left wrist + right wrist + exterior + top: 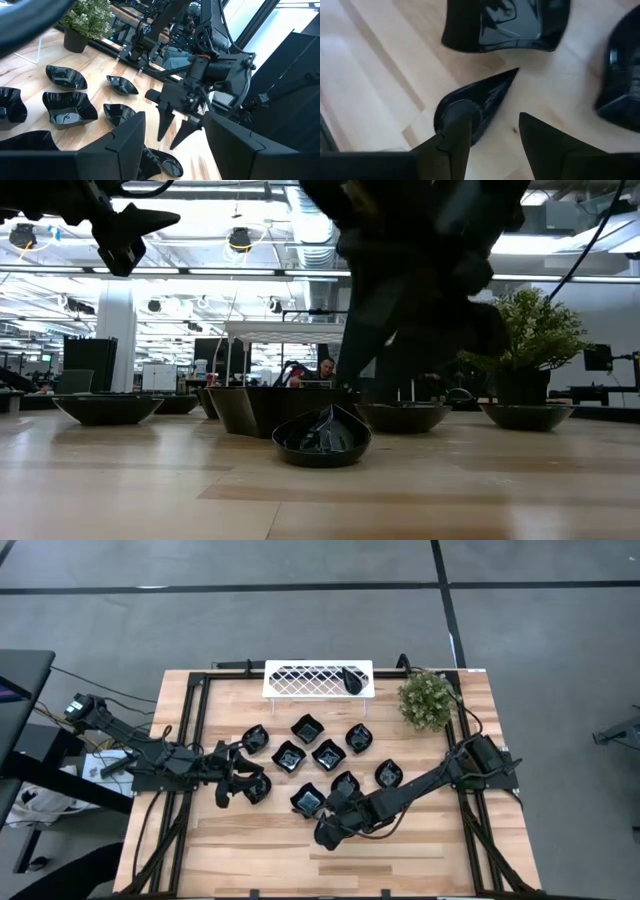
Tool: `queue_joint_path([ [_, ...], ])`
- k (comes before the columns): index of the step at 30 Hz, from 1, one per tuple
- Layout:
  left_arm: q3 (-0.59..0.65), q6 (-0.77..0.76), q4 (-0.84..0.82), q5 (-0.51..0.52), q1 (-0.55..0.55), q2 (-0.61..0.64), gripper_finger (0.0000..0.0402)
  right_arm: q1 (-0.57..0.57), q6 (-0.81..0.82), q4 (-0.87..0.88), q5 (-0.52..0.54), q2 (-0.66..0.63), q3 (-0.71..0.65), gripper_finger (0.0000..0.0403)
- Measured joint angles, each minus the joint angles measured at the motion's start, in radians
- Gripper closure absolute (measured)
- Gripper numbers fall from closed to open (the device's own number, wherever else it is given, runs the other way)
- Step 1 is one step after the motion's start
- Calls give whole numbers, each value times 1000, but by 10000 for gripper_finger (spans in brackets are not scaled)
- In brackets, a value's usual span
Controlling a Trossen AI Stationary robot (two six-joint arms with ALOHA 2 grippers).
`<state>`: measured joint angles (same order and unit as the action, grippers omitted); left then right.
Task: Pick & Place Mini shaped plates
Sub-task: Stack the drop-shaped plate on top of the other drop-shaped plates on the shelf
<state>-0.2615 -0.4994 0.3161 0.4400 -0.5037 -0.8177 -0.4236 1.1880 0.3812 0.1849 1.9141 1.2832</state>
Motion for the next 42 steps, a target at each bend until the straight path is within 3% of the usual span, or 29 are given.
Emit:
queue_joint_path([
  [31,0,6,0,0,0,0,197,1,44,-56,35,79,1,279],
  [42,0,6,0,0,0,0,197,1,43,-76,46,80,0,336],
])
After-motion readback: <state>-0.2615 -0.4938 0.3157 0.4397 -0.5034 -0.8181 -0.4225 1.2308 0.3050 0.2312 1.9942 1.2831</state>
